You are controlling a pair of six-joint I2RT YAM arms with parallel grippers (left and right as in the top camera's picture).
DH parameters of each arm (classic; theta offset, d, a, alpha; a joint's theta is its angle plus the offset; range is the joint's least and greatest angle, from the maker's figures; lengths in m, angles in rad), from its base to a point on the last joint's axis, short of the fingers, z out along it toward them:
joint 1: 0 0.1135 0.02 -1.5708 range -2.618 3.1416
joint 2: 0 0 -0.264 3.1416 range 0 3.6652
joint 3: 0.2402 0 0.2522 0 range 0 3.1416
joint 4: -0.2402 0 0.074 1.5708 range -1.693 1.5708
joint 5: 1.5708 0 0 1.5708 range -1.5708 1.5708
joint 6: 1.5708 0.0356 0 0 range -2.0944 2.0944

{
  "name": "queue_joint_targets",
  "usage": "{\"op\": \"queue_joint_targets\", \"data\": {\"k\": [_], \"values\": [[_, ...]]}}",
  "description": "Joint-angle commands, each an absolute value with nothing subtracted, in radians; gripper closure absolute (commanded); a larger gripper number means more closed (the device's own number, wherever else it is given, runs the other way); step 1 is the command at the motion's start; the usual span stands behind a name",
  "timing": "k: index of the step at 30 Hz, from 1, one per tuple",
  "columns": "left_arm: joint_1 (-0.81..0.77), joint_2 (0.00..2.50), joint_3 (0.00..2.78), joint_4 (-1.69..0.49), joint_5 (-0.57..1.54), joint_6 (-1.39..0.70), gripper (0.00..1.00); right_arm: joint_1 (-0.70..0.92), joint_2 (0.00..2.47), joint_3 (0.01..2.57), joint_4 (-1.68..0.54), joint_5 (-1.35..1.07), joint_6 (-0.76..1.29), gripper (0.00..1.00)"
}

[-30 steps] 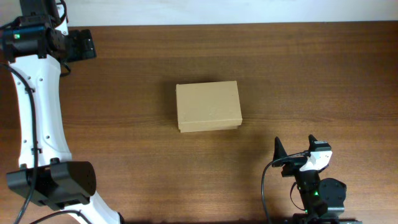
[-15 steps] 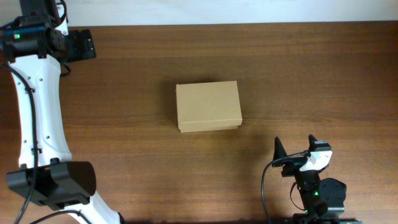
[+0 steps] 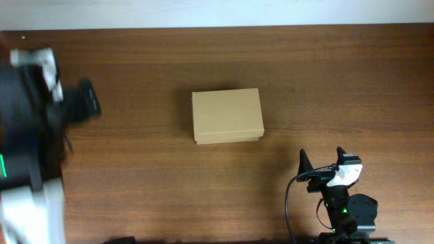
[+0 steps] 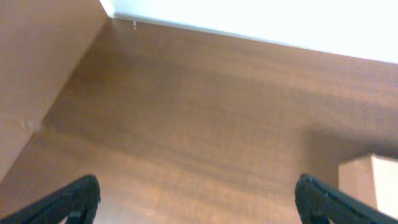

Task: Pack container

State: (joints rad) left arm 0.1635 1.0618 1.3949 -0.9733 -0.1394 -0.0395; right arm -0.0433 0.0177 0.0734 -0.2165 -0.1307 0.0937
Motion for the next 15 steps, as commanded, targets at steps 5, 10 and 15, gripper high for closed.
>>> {"op": "queue_joint_targets", "data": {"k": [5,10,15], "values": [[0.162,0.591,0.666,-0.686,0.075,-0.042,0.0,-0.046,0.013,0.068,-0.221,-0.119,0.091,0.01],[0.112,0.326,0.358,-0.54,0.136,-0.042,0.0,-0.046,0.013,0.068,-0.221,-0.119,0.09,0.01],[0.055,0.14,0.223,-0.501,0.143,-0.042,0.0,-0.046,0.013,0.068,-0.221,-0.119,0.091,0.01]]}}
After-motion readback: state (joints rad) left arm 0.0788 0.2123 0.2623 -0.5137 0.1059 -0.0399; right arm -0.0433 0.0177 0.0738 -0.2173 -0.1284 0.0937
